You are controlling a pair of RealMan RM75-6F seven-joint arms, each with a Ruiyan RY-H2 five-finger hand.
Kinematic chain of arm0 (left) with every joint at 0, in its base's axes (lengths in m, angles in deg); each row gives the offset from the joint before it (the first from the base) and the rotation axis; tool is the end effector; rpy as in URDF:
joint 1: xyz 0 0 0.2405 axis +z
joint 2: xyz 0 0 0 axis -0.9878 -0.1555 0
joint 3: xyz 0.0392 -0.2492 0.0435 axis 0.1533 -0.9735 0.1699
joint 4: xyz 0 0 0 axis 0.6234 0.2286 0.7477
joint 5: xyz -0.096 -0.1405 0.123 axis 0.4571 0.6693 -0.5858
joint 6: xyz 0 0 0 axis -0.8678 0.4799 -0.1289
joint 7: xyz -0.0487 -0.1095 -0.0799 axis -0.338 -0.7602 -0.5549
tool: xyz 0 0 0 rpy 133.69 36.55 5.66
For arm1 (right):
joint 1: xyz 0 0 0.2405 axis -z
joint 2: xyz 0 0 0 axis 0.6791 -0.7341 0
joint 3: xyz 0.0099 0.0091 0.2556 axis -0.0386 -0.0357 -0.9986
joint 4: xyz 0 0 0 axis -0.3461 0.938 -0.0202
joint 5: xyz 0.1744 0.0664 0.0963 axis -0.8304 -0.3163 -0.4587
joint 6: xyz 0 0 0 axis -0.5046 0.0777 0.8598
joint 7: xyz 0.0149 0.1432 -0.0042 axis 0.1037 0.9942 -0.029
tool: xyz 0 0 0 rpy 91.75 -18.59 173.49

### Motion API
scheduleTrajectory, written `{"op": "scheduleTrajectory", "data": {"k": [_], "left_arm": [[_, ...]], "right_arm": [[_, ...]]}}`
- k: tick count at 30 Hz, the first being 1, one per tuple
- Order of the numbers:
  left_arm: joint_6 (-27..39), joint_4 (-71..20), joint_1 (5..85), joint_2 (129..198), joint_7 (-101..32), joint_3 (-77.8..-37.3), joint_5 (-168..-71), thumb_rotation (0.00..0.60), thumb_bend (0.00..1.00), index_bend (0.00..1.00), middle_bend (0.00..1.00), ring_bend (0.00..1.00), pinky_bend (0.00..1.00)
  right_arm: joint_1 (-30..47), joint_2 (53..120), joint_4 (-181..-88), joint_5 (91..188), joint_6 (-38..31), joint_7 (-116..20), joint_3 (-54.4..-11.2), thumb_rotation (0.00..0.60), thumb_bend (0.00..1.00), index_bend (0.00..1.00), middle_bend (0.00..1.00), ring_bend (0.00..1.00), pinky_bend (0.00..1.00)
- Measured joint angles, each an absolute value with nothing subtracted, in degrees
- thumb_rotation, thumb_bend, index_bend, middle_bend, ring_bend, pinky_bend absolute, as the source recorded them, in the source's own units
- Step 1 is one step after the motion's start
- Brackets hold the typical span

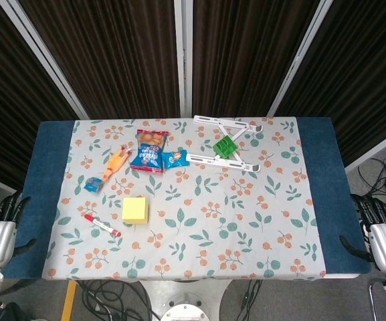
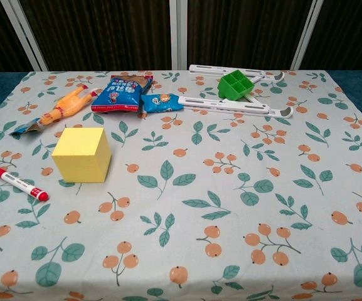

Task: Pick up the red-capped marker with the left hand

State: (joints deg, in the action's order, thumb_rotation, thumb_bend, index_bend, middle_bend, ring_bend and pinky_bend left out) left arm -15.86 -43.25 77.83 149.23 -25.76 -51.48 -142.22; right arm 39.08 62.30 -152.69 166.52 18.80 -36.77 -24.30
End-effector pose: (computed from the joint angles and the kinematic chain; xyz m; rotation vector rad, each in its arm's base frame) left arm -0.3195 0.1692 0.1368 -1.3796 -0.8454 -0.7790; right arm -0.3109 -0.1708 0.1810 1.3806 -1.0027 1.0282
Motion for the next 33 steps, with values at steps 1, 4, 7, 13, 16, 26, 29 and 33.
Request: {"op": "scheduleTrajectory", "data": {"k": [1,4,7,13,16,26,29,33], "left_arm": [[-15.8,-43.2,77.8,149.2,-25.7,-51.4,-142.3,0.600,0.12,0.17,0.14,0.10,0.21],[-15.8,-43.2,77.8,149.2,-25.8,-51.3,-142.5,0.600,0.12,0.17,0.14,0.10,0.21],[-15.8,-43.3,77.7,149.1,-25.7,-51.4,-142.6,0.600,0.12,0.17,0.14,0.10,0.21],[-15.8,-43.1,77.3,149.0,-26.3,-51.4,-143.4,0.600,0.12,0.20,0.14,0.10,0.21],[-15.7,-41.8,76.5,149.3,-27.3,-51.6,-144.7,0.600,0.12,0.28,0.21,0.10,0.21],[-11.5,-33.0,69.9,151.6,-35.0,-51.3,-151.9,0.600,0.16,0.38,0.38,0.18,0.21],[-8.6,-30.8,67.3,152.6,-36.5,-50.5,-154.1,0.600,0.18,0.38,0.39,0.18,0.21],[-5.5,-27.8,64.7,154.2,-37.3,-49.4,-155.9,0.600,0.20,0.40,0.40,0.18,0.21]], "right_arm": [[39.1,62.3,-152.6,166.5,18.8,-36.7,-24.3,0.600,0.18,0.01,0.10,0.00,0.00],[39.1,62.3,-152.6,166.6,18.8,-36.6,-24.3,0.600,0.18,0.01,0.10,0.00,0.00],[39.2,62.3,-152.3,166.7,18.9,-36.3,-24.2,0.600,0.18,0.01,0.10,0.00,0.00],[39.3,62.4,-151.8,166.7,19.4,-35.9,-24.4,0.600,0.18,0.01,0.10,0.00,0.00],[39.2,62.2,-151.6,166.8,19.6,-36.0,-24.6,0.600,0.18,0.01,0.10,0.00,0.00],[38.9,61.6,-152.1,167.0,20.0,-36.5,-25.2,0.600,0.18,0.01,0.10,0.00,0.00],[39.0,61.7,-152.1,166.8,19.9,-36.4,-25.1,0.600,0.18,0.01,0.10,0.00,0.00],[39.2,61.7,-151.9,166.5,19.8,-36.2,-25.0,0.600,0.18,0.01,0.10,0.00,0.00]]}}
